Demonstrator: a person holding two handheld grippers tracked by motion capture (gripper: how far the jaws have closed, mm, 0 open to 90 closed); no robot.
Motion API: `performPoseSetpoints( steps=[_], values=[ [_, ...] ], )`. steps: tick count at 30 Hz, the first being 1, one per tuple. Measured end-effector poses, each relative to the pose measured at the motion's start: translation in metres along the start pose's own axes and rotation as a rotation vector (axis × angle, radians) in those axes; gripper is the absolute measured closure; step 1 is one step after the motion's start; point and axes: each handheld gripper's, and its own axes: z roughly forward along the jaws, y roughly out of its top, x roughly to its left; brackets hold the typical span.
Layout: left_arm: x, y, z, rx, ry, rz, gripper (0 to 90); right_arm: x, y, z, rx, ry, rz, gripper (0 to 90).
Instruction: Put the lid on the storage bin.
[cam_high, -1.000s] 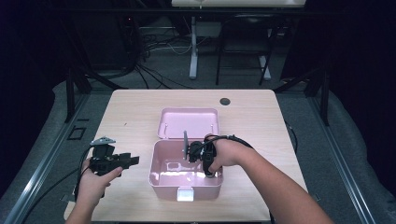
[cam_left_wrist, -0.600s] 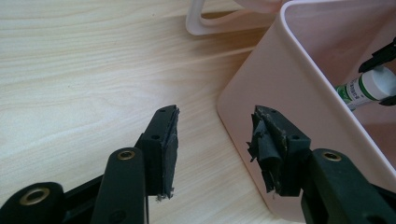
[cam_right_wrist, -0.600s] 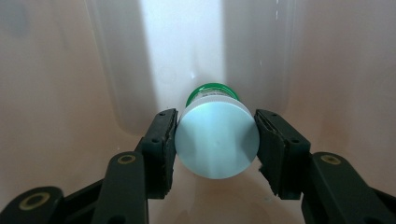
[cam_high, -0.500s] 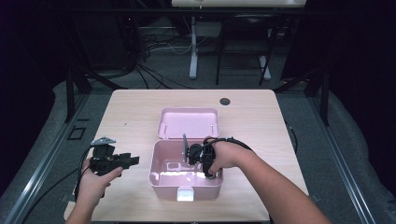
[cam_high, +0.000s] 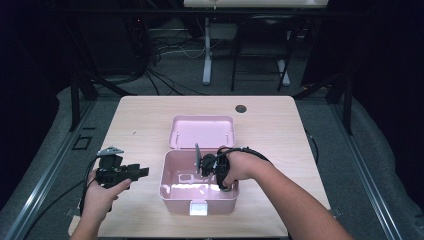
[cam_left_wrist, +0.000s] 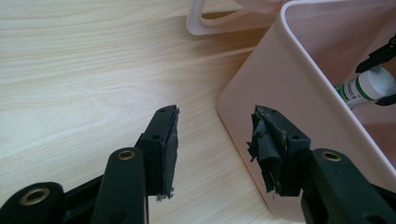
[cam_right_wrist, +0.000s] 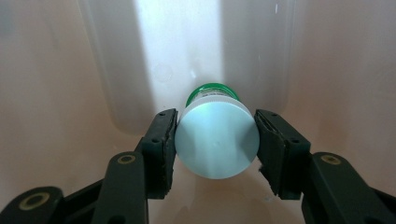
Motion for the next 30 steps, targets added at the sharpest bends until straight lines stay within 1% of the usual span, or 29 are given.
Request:
performPoseSetpoints(
  steps=[4,5,10,11,14,15,17,24,25,28,30],
  values=[
    [0.0,0.0,0.0,0.003,-0.001,0.001,51.2,0.0,0.002,0.001,0.011,-0.004,-0.006,50.3],
    [0.0,0.0,0.0,0.002,-0.001,0.001,51.2,0.001,0.003,0.001,0.025,-0.009,-0.01,50.3],
    [0.0,0.0,0.0,0.001,-0.001,0.001,51.2,0.002,0.006,0.003,0.051,-0.023,-0.025,50.3],
    [0.0,0.0,-0.001,0.001,-0.001,0.001,51.2,0.002,0.006,0.004,0.05,-0.019,-0.025,50.3],
    [0.0,0.0,-0.001,0.0,-0.001,0.0,51.2,0.003,0.008,0.006,0.07,-0.016,-0.026,50.2],
    [0.001,0.0,-0.001,-0.002,-0.001,0.0,51.2,0.003,0.008,0.007,0.065,-0.016,-0.025,50.2],
    [0.001,0.0,-0.001,-0.003,0.0,-0.001,51.2,0.003,0.008,0.008,0.076,-0.021,-0.026,50.2],
    [0.001,0.0,-0.001,0.001,-0.001,-0.001,51.2,0.001,0.009,0.01,0.067,-0.016,-0.015,50.2],
    [0.001,0.0,-0.001,0.001,0.0,0.0,51.2,0.001,0.009,0.009,0.076,-0.013,-0.012,50.2],
    [0.001,0.0,-0.001,0.002,-0.001,-0.001,51.2,0.001,0.009,0.01,0.066,-0.011,-0.005,50.0],
    [0.001,0.0,-0.001,0.001,0.0,-0.001,51.2,0.001,0.009,0.011,0.076,-0.011,-0.004,49.7]
  ],
)
